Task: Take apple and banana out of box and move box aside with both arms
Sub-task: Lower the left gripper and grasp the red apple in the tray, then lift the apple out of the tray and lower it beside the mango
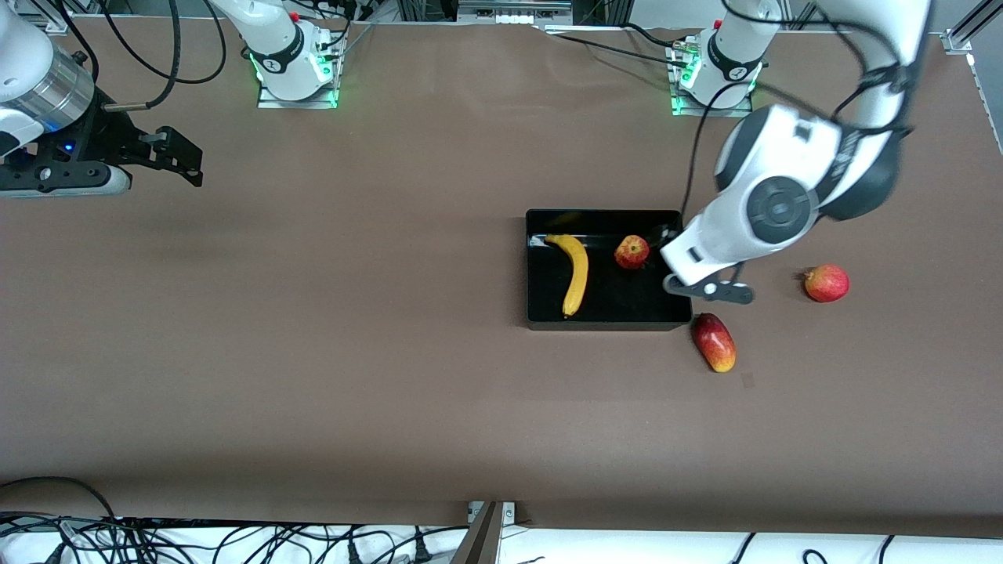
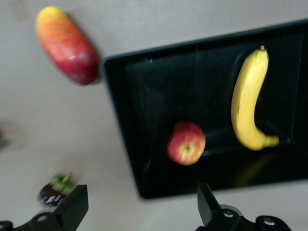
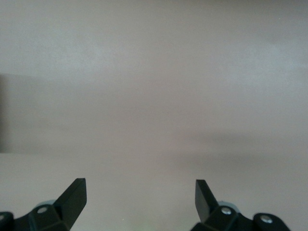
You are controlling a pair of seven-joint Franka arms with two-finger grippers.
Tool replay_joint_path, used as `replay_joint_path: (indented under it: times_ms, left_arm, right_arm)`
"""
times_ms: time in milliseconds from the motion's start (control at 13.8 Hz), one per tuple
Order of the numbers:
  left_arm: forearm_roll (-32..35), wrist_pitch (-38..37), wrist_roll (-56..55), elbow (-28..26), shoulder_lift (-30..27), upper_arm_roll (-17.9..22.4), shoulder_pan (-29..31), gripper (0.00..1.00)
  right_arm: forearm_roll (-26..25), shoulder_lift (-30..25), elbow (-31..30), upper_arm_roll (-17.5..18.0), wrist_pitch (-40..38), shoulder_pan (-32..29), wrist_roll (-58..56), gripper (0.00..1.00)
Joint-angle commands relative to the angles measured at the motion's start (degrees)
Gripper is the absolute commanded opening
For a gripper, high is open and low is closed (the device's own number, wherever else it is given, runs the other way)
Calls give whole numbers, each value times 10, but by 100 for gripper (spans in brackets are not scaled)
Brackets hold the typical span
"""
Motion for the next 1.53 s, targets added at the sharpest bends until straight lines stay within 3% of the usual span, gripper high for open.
replay_joint_path:
  times_ms: [0,218,873,945,1018,1091,1164,1236,1455]
  left_arm:
    - [2,111,-17,-98,-11,1,-10,100]
    - [3,178,-49,-148,-6,1,-34,100]
    - [12,289,-64,-171,72,2,-56,100]
    - [12,289,-63,-171,69,2,-56,79]
    - [12,283,-63,-171,65,1,-57,37]
    - [12,283,-64,-170,62,1,-57,34]
    - [12,280,-63,-170,59,1,-57,19]
    - [12,270,-63,-169,57,1,-57,15]
    - [12,215,-63,-157,26,1,-56,13]
  right_arm:
    - [-3,4,10,4,-7,-3,7,100]
    - [-3,4,10,4,-7,-3,7,100]
    - [-3,4,10,4,-8,-4,6,100]
    - [-3,5,10,4,-8,-4,6,100]
    - [-3,4,10,4,-8,-4,6,100]
    - [-3,4,10,4,-8,-4,6,100]
    - [-3,4,10,4,-8,-4,6,100]
    - [-3,5,10,4,-8,-4,6,100]
    - [-3,5,10,4,-8,-4,6,100]
